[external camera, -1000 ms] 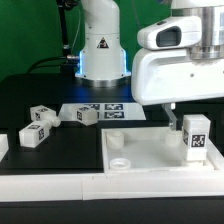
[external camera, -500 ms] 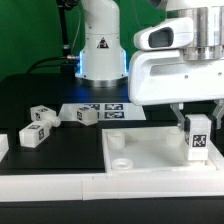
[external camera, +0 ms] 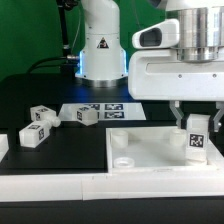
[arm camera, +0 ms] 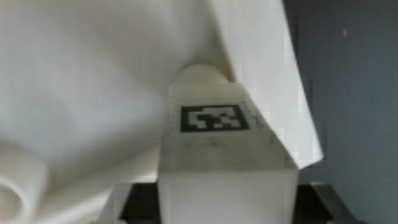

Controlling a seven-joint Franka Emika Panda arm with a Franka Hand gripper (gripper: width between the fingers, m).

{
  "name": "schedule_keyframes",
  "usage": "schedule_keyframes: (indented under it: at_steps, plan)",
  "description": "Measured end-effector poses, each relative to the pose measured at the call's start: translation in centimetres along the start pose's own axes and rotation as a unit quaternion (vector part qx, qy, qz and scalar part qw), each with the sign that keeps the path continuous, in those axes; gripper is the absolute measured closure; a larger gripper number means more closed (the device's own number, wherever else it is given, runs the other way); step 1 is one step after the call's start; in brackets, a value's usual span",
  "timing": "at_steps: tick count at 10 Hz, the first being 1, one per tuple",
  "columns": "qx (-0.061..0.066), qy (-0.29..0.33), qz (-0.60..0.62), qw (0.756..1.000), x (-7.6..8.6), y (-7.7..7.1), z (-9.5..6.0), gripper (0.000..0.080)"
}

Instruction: Assemble one leg

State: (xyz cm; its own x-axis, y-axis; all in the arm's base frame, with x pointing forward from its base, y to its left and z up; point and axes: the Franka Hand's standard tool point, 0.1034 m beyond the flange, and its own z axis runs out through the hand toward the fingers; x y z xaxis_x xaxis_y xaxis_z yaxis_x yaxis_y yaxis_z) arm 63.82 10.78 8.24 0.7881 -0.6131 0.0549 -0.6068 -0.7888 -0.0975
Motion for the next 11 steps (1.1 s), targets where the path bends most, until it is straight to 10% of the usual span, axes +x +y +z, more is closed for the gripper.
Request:
schedule_keyframes:
  at_steps: [6,9,11]
  plan:
    - [0.025,-0.017,0.258,0.966,0.3,0.4,0.1,0.0514]
    - [0.017,-0.018,0.142,0.99,0.0,0.1,0.1,0.0186]
    - [0.001,-0.036,0.012,0.999,-1.2,-0.9,0.4,0.0157]
